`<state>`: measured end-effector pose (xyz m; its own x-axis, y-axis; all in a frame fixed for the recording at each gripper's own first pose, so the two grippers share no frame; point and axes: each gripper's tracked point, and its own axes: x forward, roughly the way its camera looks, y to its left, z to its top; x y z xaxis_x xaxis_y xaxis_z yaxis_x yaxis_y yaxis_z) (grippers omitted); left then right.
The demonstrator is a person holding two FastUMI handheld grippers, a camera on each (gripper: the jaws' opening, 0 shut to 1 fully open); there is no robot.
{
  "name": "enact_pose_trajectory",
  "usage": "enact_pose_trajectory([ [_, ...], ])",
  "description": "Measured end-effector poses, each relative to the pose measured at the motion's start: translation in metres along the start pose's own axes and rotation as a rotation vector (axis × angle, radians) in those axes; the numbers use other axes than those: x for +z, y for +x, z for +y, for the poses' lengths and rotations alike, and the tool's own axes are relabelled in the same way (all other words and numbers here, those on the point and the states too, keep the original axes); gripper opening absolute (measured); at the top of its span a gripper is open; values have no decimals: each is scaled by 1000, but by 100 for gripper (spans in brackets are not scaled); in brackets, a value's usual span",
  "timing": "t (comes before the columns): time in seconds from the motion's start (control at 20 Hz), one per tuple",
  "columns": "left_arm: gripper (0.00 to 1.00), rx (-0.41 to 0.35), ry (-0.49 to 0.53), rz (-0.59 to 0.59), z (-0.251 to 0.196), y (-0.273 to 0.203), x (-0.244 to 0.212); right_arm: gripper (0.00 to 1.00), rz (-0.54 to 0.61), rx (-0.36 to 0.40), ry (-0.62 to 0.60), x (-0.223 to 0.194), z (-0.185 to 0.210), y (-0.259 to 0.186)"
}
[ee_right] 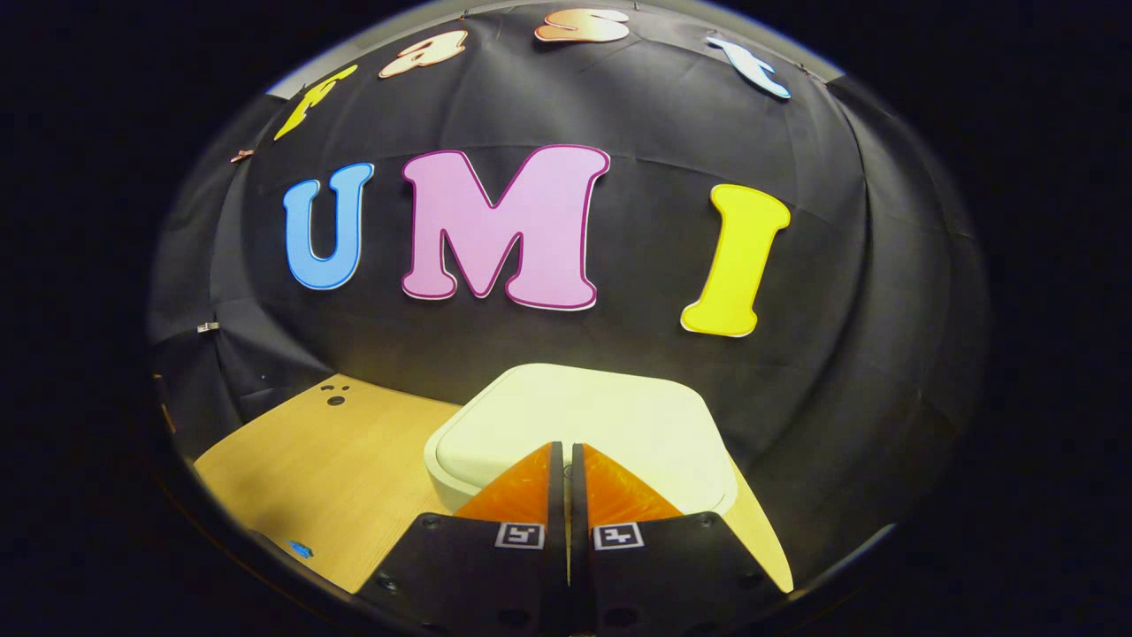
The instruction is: Press the lid of the desktop garbage bin to open it, pick up the crumpled paper on the desktop and throw it into the bin, then pick up the pop can on the desktop and drop it into the bin, and finally close the garbage bin lid.
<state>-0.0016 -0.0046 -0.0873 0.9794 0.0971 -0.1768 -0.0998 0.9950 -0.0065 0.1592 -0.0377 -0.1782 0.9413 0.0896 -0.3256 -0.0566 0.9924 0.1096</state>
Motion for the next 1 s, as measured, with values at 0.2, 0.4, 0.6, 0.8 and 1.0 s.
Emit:
enact_pose_trajectory([
  [0.2,95,3,2,0,1,0,-1,6,1,-7,3,-6,-2,0],
  [0.4,96,0,-5,-7,1,1,1,6,-12,6,86,7,-3,-2],
  [0.6,95,-4,-12,-11,3,-1,1,6,-47,-33,72,20,-14,-11],
  [0.8,95,-12,-14,-16,2,-5,1,6,-99,-35,44,38,-14,-26],
  [1.0,95,-25,-18,-20,1,-9,0,6,-115,-34,27,41,-11,-43],
])
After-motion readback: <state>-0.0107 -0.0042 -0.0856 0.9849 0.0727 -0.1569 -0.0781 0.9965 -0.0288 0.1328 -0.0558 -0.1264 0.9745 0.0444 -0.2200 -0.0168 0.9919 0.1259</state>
